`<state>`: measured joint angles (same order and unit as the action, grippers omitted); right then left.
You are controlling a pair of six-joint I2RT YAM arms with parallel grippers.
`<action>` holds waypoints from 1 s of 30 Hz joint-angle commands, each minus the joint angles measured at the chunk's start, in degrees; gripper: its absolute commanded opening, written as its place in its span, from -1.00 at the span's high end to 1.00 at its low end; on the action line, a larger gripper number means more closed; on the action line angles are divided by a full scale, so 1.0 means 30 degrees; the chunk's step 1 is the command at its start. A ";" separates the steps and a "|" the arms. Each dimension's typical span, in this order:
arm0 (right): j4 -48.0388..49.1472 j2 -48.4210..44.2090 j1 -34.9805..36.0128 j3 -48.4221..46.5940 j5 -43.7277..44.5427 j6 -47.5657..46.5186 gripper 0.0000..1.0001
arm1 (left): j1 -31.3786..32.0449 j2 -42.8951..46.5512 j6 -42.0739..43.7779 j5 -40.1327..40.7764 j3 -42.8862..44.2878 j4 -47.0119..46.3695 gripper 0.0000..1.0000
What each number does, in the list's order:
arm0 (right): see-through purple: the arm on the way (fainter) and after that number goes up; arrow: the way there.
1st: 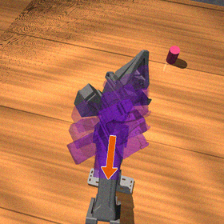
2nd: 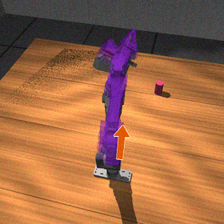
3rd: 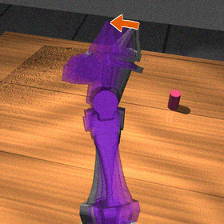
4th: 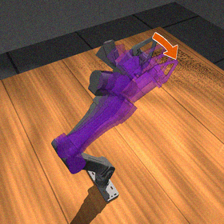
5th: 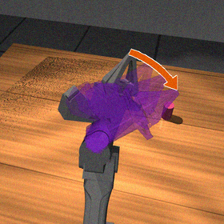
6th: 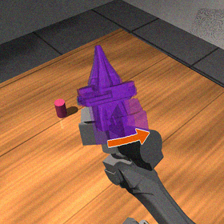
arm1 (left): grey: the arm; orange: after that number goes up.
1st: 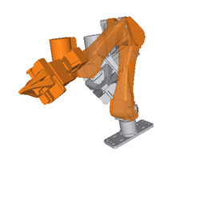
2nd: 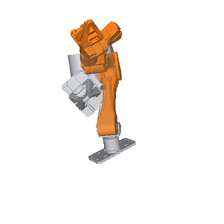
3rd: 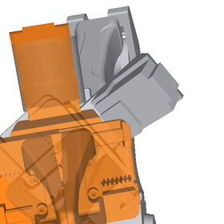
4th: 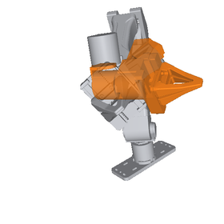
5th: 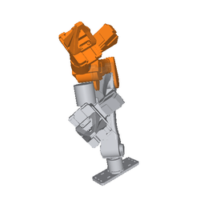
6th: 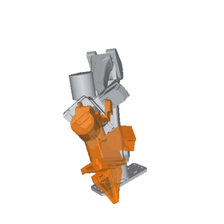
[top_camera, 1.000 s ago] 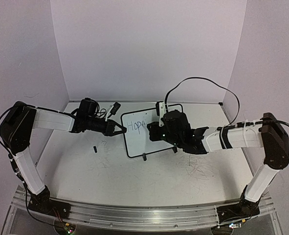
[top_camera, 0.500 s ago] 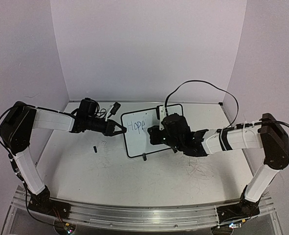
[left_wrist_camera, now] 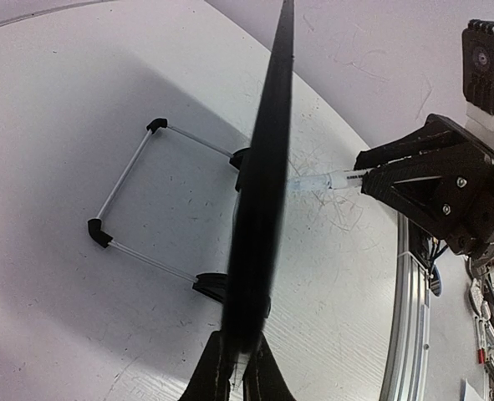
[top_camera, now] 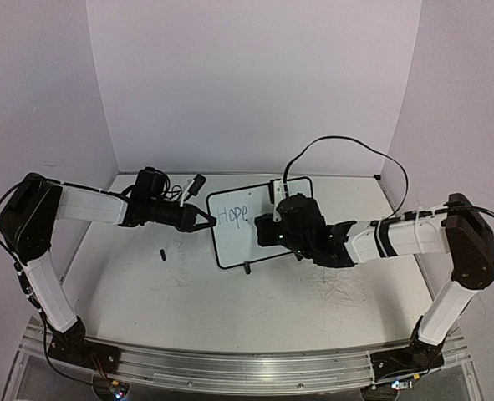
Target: Write a sentence on the whiteboard
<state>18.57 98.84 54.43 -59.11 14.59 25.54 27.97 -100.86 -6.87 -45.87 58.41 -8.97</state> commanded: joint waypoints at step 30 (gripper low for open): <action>-0.0121 -1.0412 -0.2178 0.4069 -0.1651 -0.8106 1.00 | -0.0124 0.3474 -0.1554 0.4113 0.0335 0.1792 -0.23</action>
<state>17.87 69.83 47.70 -47.36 11.61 6.06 27.66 -96.68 -8.05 -37.66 58.59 -2.56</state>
